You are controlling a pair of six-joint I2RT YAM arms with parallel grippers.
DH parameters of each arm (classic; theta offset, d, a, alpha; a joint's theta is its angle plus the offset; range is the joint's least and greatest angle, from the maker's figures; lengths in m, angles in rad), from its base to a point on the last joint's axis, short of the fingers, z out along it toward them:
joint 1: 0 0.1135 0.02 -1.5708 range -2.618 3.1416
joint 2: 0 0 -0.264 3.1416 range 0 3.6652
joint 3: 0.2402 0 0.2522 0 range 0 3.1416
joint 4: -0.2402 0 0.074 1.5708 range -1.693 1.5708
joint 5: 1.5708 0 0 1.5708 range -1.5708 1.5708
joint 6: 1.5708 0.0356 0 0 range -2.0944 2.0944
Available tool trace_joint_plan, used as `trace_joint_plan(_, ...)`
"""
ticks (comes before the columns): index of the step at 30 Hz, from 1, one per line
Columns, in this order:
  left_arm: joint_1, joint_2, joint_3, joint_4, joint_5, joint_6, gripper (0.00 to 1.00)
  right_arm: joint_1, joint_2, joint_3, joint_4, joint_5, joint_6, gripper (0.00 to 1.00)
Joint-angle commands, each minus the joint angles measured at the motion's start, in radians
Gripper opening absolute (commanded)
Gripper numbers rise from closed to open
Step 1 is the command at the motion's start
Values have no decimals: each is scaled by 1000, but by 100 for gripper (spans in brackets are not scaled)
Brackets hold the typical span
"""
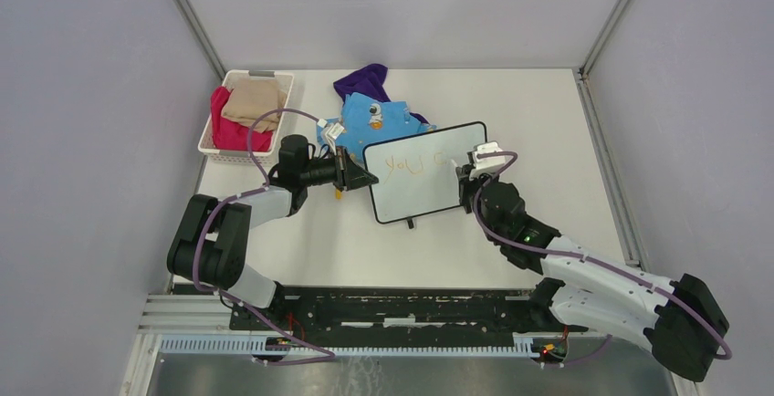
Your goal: Write a sentence on the whiteboard
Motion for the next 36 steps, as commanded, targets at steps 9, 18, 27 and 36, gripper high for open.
trace_joint_plan(9,-10,14,26,-49,6,44,2,-21,43,44,79,16,-4,0)
trace_joint_plan(18,-13,14,26,-50,7,45,2,-21,63,50,101,-7,-6,0)
trace_joint_plan(27,-15,16,27,-57,4,50,2,-21,62,21,95,-57,3,0)
trace_joint_plan(36,-15,15,31,-68,0,57,2,-21,28,-44,63,-38,16,0)
